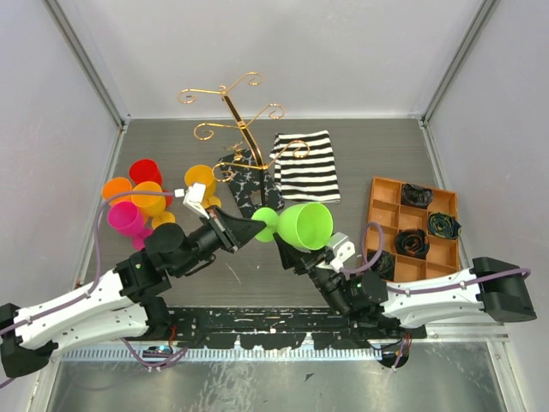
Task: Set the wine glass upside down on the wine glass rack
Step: Turn the wine glass upside down at the wine rack, then adjust the wine rack at the center of the board.
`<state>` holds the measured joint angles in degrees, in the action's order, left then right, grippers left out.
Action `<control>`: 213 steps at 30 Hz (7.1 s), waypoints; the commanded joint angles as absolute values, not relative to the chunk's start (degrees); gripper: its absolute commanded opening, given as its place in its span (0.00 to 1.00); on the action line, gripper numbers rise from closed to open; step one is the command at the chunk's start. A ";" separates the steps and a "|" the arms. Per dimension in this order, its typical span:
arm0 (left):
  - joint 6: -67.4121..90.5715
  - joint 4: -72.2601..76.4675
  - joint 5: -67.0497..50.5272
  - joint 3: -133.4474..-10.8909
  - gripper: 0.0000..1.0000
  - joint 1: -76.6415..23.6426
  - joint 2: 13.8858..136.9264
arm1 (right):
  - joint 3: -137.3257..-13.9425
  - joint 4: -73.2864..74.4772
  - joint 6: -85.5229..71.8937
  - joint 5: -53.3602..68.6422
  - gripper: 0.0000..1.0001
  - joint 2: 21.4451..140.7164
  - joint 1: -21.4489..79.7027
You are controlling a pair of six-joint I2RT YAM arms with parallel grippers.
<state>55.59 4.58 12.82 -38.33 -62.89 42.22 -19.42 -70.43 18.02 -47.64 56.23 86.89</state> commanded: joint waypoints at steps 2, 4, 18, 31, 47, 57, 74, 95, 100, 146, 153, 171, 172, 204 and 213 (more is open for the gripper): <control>48.19 -5.64 17.75 -42.45 0.00 -63.26 40.63 | -20.87 -63.63 14.60 -46.10 0.59 53.41 86.87; 46.18 -9.19 18.93 -44.33 0.00 -63.20 40.46 | -20.46 -59.56 12.09 -45.44 0.61 51.41 86.92; 29.64 -24.13 29.25 -51.99 0.00 -63.24 37.05 | -20.96 -15.79 -15.49 -47.45 0.65 35.68 86.90; 11.01 -30.23 32.15 -56.80 0.00 -63.19 38.80 | -36.82 30.75 -42.60 -43.00 1.00 31.67 86.84; -6.36 -30.84 22.80 -58.18 0.00 -63.20 42.19 | -50.48 44.51 -38.60 -43.11 1.00 28.06 86.92; -10.62 -25.88 14.31 -56.88 0.00 -63.24 44.74 | -57.73 31.74 -22.24 -36.71 1.00 42.92 86.85; -10.92 -22.44 8.45 -53.27 0.00 -63.18 45.92 | -59.97 17.95 -20.39 -0.68 0.80 53.66 64.50; -10.82 -22.17 7.56 -52.58 0.00 -63.22 46.01 | -59.00 15.46 -21.98 4.83 0.52 62.29 60.78; -10.81 -22.15 7.38 -52.56 0.00 -63.22 46.12 | -59.14 15.47 -21.85 5.61 0.46 63.38 60.63; -9.91 -22.02 10.83 -52.36 0.27 -63.22 45.64 | -54.58 12.20 -22.53 0.04 0.01 63.03 60.51; -9.04 -21.66 10.36 -52.31 0.40 -63.20 43.42 | -52.91 11.95 -23.15 -1.63 0.01 61.86 60.41; 6.37 -37.61 26.91 -69.02 0.68 -63.11 49.61 | -44.56 12.37 -22.43 -11.92 0.01 53.30 60.45; 6.40 -37.97 28.43 -70.89 0.69 -63.04 50.59 | -44.08 12.24 -22.60 -13.49 0.01 52.80 60.44; 15.42 -41.54 23.53 -105.31 0.69 -40.17 89.54 | -34.22 5.45 -26.32 -22.26 0.01 41.34 60.54; 20.58 -43.22 28.64 -107.13 0.79 -40.17 93.11 | -33.77 6.62 -27.16 -22.68 0.01 39.74 60.52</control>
